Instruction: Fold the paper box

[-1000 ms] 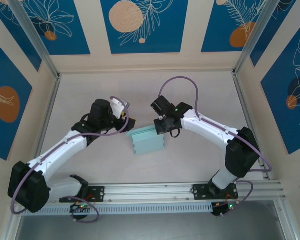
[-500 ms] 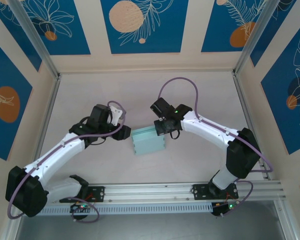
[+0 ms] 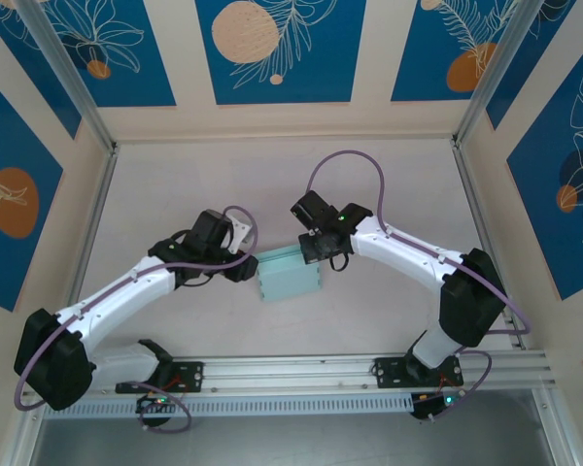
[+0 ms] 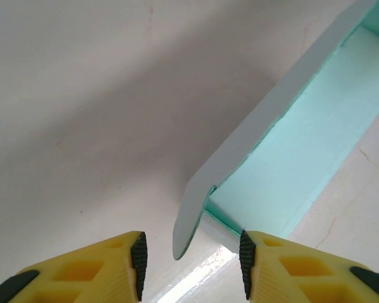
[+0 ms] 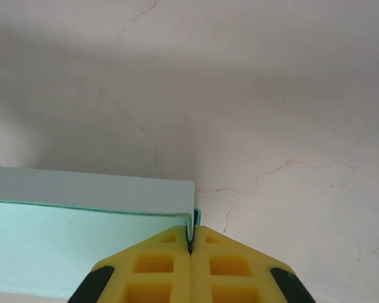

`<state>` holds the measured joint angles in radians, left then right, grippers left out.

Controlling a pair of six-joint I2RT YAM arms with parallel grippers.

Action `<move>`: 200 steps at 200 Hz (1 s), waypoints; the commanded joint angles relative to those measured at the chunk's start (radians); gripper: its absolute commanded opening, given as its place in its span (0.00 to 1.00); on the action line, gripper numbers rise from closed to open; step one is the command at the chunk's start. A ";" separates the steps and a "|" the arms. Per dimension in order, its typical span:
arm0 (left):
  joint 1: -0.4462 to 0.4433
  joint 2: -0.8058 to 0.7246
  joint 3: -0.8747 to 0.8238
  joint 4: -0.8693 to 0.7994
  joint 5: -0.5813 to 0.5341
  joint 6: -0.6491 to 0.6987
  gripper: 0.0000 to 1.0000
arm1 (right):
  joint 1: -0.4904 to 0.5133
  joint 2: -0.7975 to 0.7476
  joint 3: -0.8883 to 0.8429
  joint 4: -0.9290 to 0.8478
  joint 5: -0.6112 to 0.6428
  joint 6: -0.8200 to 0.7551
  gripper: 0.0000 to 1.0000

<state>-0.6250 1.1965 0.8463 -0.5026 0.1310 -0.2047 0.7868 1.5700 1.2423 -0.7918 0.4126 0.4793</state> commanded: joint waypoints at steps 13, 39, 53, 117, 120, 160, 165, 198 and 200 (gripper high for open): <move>-0.011 0.014 0.029 0.027 -0.026 -0.015 0.39 | 0.014 -0.040 -0.025 0.007 0.025 0.018 0.00; -0.014 0.032 0.033 0.030 -0.020 -0.025 0.36 | 0.016 -0.047 -0.031 0.009 0.033 0.020 0.00; -0.015 0.031 0.030 0.038 -0.015 -0.034 0.34 | 0.017 -0.048 -0.032 0.011 0.034 0.020 0.00; -0.019 0.005 0.014 0.089 0.001 -0.131 0.15 | 0.027 -0.048 -0.045 0.028 0.045 0.028 0.00; -0.019 0.003 0.014 0.091 0.000 -0.136 0.14 | 0.028 -0.047 -0.044 0.028 0.048 0.029 0.00; -0.020 -0.028 -0.034 0.149 0.004 -0.226 0.06 | 0.039 -0.043 -0.042 0.032 0.070 0.029 0.00; -0.020 -0.036 -0.042 0.160 -0.006 -0.237 0.04 | 0.042 -0.043 -0.042 0.036 0.076 0.028 0.00; -0.020 -0.082 -0.080 0.213 -0.048 -0.303 0.00 | 0.063 -0.039 -0.042 0.041 0.108 0.030 0.00; -0.021 -0.084 -0.081 0.215 -0.049 -0.310 0.00 | 0.065 -0.039 -0.041 0.041 0.111 0.029 0.00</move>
<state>-0.6365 1.1564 0.7864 -0.3695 0.1108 -0.4343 0.8307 1.5463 1.2148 -0.7540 0.4778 0.4908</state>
